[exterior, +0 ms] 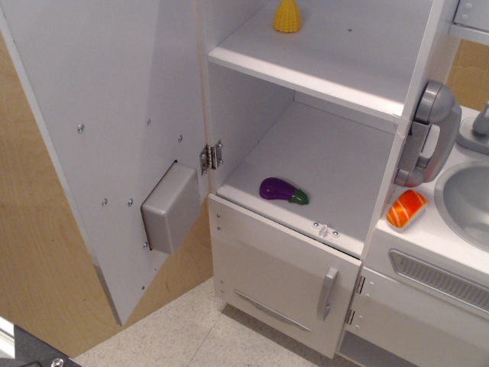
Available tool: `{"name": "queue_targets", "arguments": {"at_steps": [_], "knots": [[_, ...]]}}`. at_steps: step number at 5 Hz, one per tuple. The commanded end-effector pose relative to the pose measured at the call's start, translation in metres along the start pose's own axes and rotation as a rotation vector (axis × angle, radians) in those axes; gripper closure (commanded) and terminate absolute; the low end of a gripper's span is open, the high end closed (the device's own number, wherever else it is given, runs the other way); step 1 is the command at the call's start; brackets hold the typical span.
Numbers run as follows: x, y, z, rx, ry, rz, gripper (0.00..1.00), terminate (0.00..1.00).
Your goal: Close fridge
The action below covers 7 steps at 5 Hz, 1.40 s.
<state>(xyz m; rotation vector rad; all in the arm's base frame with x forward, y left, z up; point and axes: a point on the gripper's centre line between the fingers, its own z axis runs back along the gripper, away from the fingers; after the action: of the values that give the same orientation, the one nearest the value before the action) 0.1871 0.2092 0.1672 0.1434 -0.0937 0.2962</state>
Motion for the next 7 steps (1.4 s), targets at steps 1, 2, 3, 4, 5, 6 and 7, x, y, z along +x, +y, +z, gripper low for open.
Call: {"name": "queue_targets", "arguments": {"at_steps": [1, 2, 3, 4, 5, 6, 7], "knots": [[0.027, -0.036, -0.008, 0.016, 0.012, 0.046, 0.00, 0.00], [0.034, -0.068, -0.013, -0.031, 0.045, 0.006, 0.00, 0.00], [0.038, -0.092, -0.014, -0.060, 0.045, -0.012, 0.00, 0.00], [0.033, -0.131, -0.017, -0.083, 0.037, -0.037, 0.00, 0.00], [0.044, -0.158, -0.019, -0.091, -0.016, -0.024, 0.00, 0.00], [0.069, -0.174, -0.026, -0.086, -0.044, 0.027, 0.00, 0.00], [0.091, -0.184, -0.036, -0.061, -0.067, 0.066, 0.00, 0.00]]}}
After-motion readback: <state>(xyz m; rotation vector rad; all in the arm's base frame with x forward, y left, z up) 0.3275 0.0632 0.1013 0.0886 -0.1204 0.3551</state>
